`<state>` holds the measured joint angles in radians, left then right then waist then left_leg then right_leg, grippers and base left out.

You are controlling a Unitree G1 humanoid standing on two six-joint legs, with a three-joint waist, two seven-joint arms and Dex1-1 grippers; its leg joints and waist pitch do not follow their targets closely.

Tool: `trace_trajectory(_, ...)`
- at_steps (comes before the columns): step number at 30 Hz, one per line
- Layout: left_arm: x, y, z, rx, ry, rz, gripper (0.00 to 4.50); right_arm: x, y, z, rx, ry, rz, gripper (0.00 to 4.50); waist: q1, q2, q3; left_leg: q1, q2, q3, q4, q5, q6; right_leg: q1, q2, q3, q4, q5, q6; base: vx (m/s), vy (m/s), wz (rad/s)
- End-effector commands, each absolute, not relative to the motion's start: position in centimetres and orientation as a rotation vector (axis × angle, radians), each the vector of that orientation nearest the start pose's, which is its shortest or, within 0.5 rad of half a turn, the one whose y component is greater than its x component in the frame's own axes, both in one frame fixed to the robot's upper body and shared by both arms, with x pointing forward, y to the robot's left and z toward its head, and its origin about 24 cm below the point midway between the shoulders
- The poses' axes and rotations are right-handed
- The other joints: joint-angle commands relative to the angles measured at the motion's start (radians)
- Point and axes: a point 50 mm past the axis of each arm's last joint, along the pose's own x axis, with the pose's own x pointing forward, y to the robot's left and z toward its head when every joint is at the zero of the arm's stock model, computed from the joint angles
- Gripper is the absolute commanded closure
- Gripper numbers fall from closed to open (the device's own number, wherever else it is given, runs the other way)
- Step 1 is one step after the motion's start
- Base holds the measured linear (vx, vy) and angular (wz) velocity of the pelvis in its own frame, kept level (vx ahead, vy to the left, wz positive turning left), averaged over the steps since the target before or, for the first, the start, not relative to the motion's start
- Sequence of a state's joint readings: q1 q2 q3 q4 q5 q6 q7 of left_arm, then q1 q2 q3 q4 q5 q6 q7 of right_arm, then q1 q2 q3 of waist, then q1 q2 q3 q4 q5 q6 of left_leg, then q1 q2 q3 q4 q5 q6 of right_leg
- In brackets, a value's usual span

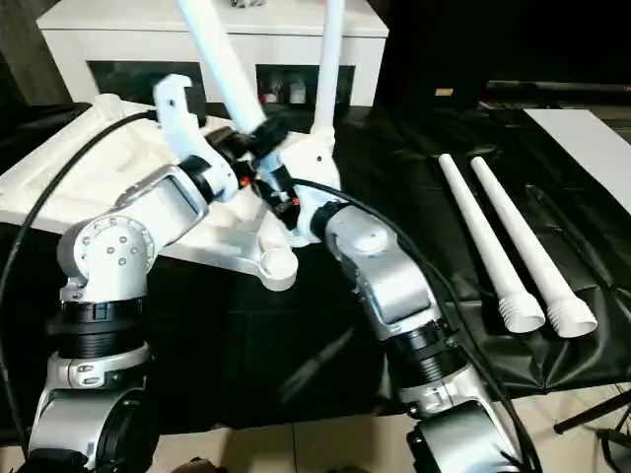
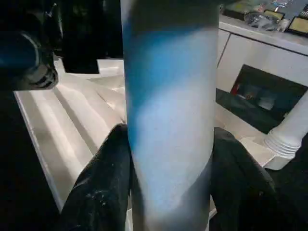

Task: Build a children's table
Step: Pick table leg

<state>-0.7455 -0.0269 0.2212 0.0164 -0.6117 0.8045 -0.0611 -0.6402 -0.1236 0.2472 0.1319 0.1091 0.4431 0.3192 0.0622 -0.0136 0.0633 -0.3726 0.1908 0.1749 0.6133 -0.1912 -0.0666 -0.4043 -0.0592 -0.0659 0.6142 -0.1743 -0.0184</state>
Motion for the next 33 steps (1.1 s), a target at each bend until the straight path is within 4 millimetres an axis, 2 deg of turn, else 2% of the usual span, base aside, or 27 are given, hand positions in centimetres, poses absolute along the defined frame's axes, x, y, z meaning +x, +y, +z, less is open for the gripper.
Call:
trace_trajectory(1,34.4,9.1,19.4,-0.546,0.072,-0.497,1.58,33.6,-5.6,14.6,-0.2,-0.011,0.656,2.66,-0.002,-0.001,-0.076,0.011,0.03,-0.01,-0.068,-0.116,-0.006,0.056,-0.069,0.05,-0.063,-0.141,-0.153,0.0,0.0,0.0)
trace_trajectory(2,34.4,9.1,19.4,-0.548,0.069,-0.496,1.81,33.6,-5.6,14.6,-0.199,-0.011,0.655,2.66,-0.002,-0.003,-0.076,0.011,0.03,-0.01,-0.068,-0.116,-0.006,0.057,-0.069,0.051,-0.063,-0.138,-0.154,0.0,0.0,0.0)
trace_trajectory(6,34.4,9.2,19.6,-0.562,0.055,-0.492,1.92,33.7,-5.7,14.5,-0.199,-0.014,0.653,2.66,-0.003,-0.003,-0.077,0.01,0.03,-0.01,-0.067,-0.11,-0.003,0.058,-0.069,0.051,-0.061,-0.122,-0.161,0.0,0.0,0.0)
trace_trajectory(7,34.5,9.2,19.6,-0.565,0.051,-0.493,2.17,33.7,-5.7,14.5,-0.198,-0.014,0.654,2.66,-0.004,-0.001,-0.076,0.011,0.03,-0.01,-0.067,-0.112,-0.003,0.057,-0.069,0.051,-0.061,-0.125,-0.161,0.0,0.0,0.0)
trace_trajectory(13,34.5,9.3,19.7,-0.571,0.048,-0.493,2.45,33.7,-5.8,14.7,-0.193,-0.033,0.649,2.66,-0.005,-0.002,-0.076,0.012,0.03,-0.01,-0.067,-0.113,-0.002,0.057,-0.069,0.051,-0.062,-0.13,-0.163,0.0,0.0,0.0)
trace_trajectory(15,34.5,9.4,19.6,-0.568,0.05,-0.499,2.47,33.7,-5.8,14.9,-0.173,-0.042,0.663,2.1,-0.005,-0.002,-0.076,0.011,0.031,-0.01,-0.067,-0.113,-0.001,0.057,-0.069,0.051,-0.061,-0.125,-0.165,0.0,0.0,0.0)
trace_trajectory(18,34.3,9.6,19.8,-0.549,0.054,-0.536,2.53,33.5,-5.8,15.2,-0.09,-0.03,0.743,1.89,-0.004,-0.003,-0.078,0.012,0.031,-0.01,-0.067,-0.117,0.008,0.059,-0.069,0.051,-0.059,-0.117,-0.167,0.0,0.0,0.0)
trace_trajectory(19,34.1,9.6,19.9,-0.533,0.058,-0.567,2.53,33.2,-6.1,15.5,-0.038,-0.014,0.801,1.8,-0.006,-0.009,-0.077,0.013,0.03,-0.008,-0.067,-0.121,0.017,0.059,-0.067,0.051,-0.06,-0.118,-0.166,0.0,0.0,0.0)
trace_trajectory(20,34.0,9.7,20.0,-0.522,0.061,-0.589,2.6,33.0,-6.3,15.8,-0.003,-0.005,0.842,1.73,-0.003,-0.005,-0.077,0.012,0.032,-0.01,-0.067,-0.111,0.019,0.058,-0.069,0.051,-0.057,-0.109,-0.169,0.0,0.0,0.0)
trace_trajectory(22,33.8,9.8,20.1,-0.5,0.07,-0.642,2.62,32.4,-7.1,16.5,0.052,0.012,0.949,1.62,0.0,-0.004,-0.078,0.015,0.034,-0.011,-0.067,-0.102,0.026,0.06,-0.069,0.051,-0.054,-0.096,-0.175,0.0,0.0,0.0)
trace_trajectory(23,33.8,9.8,20.1,-0.5,0.07,-0.642,2.63,32.4,-7.1,16.5,0.052,0.012,0.949,1.53,0.0,-0.004,-0.077,0.014,0.033,-0.01,-0.066,-0.095,0.027,0.06,-0.067,0.05,-0.054,-0.089,-0.178,0.0,0.0,0.0)
trace_trajectory(25,33.1,9.9,20.4,-0.471,0.098,-0.758,2.65,31.5,-9.8,16.9,0.088,0.097,1.09,1.34,0.006,-0.007,-0.078,0.017,0.033,-0.01,-0.065,-0.083,0.03,0.064,-0.066,0.05,-0.052,-0.079,-0.19,0.0,0.0,0.0)
trace_trajectory(27,32.8,9.9,20.6,-0.465,0.109,-0.81,2.65,31.2,-11.1,17.1,0.108,0.132,1.13,1.26,0.014,-0.008,-0.076,0.013,0.032,-0.008,-0.064,-0.081,0.032,0.063,-0.069,0.051,-0.055,-0.088,-0.194,0.0,0.0,0.0)
trace_trajectory(28,32.6,9.9,20.7,-0.464,0.109,-0.841,2.65,31.2,-11.8,17.2,0.126,0.152,1.138,1.03,0.015,-0.005,-0.076,0.013,0.031,-0.007,-0.063,-0.083,0.032,0.064,-0.07,0.051,-0.054,-0.094,-0.2,0.0,0.0,0.0)
trace_trajectory(33,31.8,9.8,22.0,-0.498,0.109,-1.005,2.65,31.2,-14.3,17.8,0.219,0.23,1.145,0.62,0.021,-0.011,-0.076,0.013,0.03,-0.006,-0.061,-0.089,0.02,0.061,-0.07,0.05,-0.062,-0.163,-0.206,0.0,0.0,0.0)
